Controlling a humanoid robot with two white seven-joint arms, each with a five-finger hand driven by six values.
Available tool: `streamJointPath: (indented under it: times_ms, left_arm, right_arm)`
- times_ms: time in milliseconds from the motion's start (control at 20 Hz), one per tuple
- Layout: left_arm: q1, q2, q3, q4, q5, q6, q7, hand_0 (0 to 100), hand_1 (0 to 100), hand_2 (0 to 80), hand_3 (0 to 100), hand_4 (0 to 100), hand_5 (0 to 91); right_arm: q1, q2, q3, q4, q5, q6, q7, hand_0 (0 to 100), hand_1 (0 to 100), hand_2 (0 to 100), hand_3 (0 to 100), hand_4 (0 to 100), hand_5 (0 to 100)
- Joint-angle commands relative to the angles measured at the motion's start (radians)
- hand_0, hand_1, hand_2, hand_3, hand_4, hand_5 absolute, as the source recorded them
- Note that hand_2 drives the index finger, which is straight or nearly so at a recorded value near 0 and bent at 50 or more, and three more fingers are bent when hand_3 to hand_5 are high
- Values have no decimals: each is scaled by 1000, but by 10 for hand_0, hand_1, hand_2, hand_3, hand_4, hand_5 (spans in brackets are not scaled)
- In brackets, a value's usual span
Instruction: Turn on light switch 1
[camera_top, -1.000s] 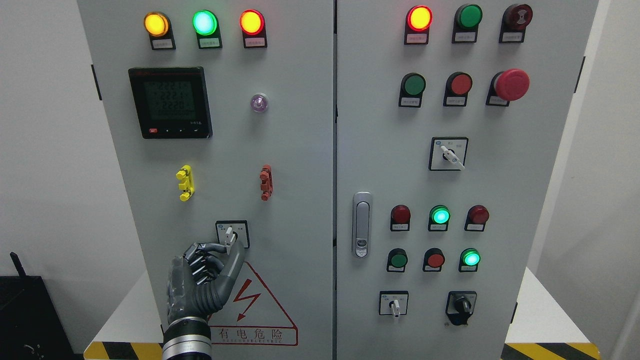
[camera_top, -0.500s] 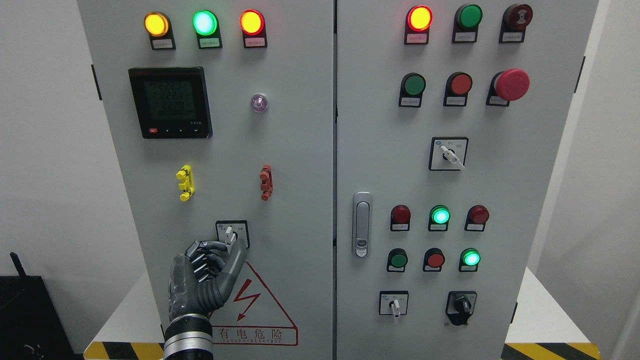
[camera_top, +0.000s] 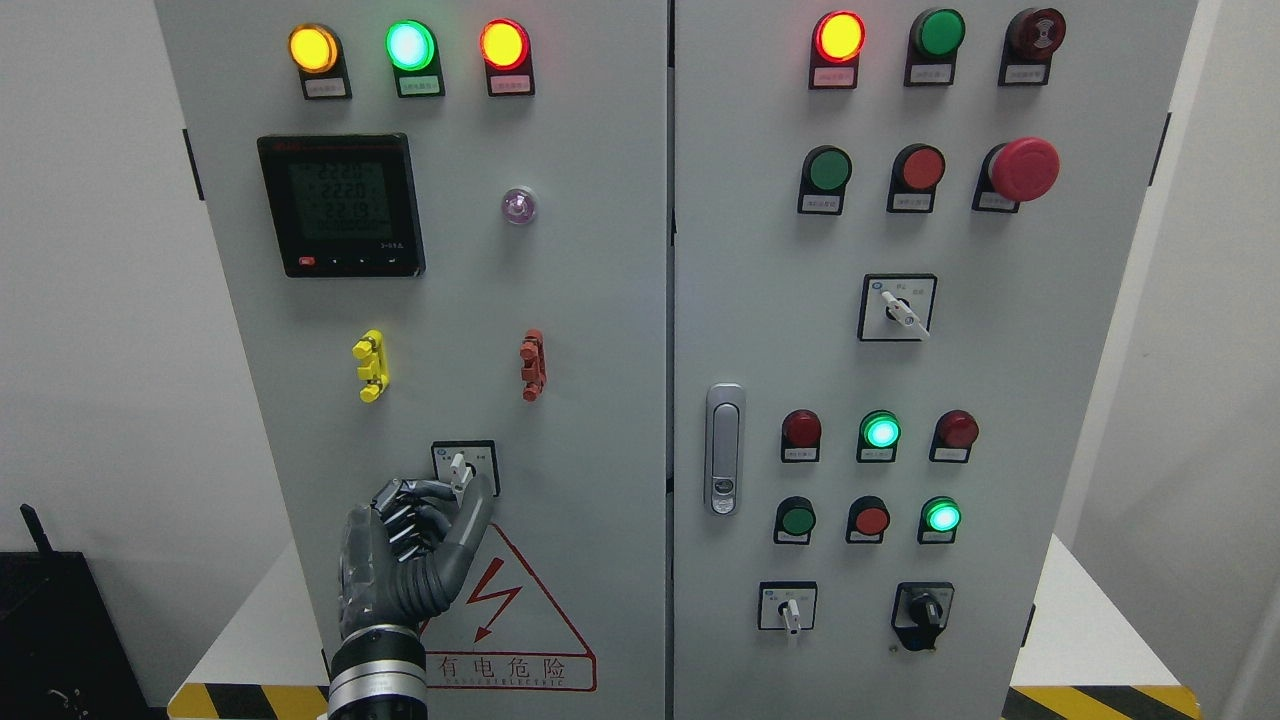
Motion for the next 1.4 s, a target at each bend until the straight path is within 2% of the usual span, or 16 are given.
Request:
streamJointPath:
  times_ms: [0,1350]
  left_arm:
    - [-1,0,1,3,-3,1,-5,189,640,580,899,929,863]
    - [-12,-2,1,18,-12,0,-5,236,587,594,911,936,866]
  right_arm:
    - [0,0,0,0,0,1,0,307,0,0,0,0,0]
    - [0,0,0,0,0,1,0,307,0,0,0,0,0]
